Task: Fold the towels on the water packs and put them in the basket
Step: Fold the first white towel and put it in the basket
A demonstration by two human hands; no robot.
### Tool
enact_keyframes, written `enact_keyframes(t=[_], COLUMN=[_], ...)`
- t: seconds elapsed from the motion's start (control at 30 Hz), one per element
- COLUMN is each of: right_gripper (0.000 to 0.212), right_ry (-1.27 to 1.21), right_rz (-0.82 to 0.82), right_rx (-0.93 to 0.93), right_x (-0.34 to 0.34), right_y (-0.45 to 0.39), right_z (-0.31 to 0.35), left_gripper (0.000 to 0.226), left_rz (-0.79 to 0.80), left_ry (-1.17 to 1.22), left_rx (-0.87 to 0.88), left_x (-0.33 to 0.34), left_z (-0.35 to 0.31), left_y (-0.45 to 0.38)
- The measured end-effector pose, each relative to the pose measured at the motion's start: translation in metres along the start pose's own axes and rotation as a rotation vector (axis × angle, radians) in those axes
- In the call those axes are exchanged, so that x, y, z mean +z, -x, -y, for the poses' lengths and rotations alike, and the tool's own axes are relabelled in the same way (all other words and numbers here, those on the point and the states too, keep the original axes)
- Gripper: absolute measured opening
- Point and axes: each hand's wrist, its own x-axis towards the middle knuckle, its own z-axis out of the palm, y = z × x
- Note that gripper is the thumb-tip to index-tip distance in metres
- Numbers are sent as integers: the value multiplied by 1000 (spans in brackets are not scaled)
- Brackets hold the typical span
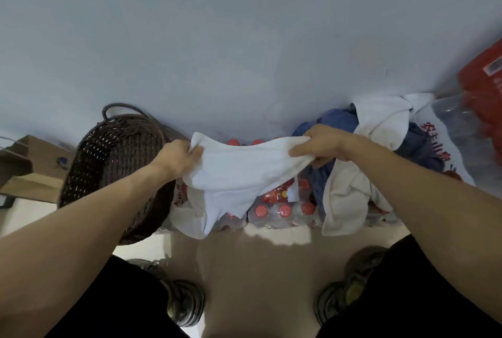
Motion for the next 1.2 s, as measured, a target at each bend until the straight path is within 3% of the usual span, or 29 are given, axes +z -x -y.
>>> enact_keyframes(t=[0.1,0.23,0.33,0.4,0.47,0.53,0.6,0.67,0.73,0.8,0.9,1.03,1.2], right_gripper=[32,39,69,81,66,44,36,28,16,11,24,22,6], right_ry=[-7,497,783,837,697,515,537,593,556,445,257,-48,-164], right_rz=[-97,-115,-92,-177,-204,-56,171,359,511,551,410,200,-116], right_rx=[-115,-141,-250,-317,-357,-343,-317,-195,-35,78,107,50,34], right_x=[35,90,122,131,133,134,130,120,103,83,53,30,34], right_y=[-15,-26,-22,-18,-14,-9,-7,-7,-9,-13,-26,-49,-75], right_z=[-1,-20,-42,-50,-50,-45,-39,-28,-18,-13,-18,-27,-41], left_gripper=[39,37,41,36,33,33,35,30,30,34,33,29,29], left_rz=[132,272,302,380,481,641,767,794,780,749,553,111,-55], left_ry=[-11,-51,-57,-1,111,179,139,173,277,418,575,330,269], left_rx=[7,-18,-35,-38,-36,-50,-33,-73,-154,-205,-248,-190,-133], left_x=[23,45,55,64,73,83,90,86,70,50,34,41,50], left_z=[3,4,4,4,2,-2,-2,2,7,12,16,23,29], left_y=[5,15,21,31,42,54,57,51,39,22,-2,-27,-49])
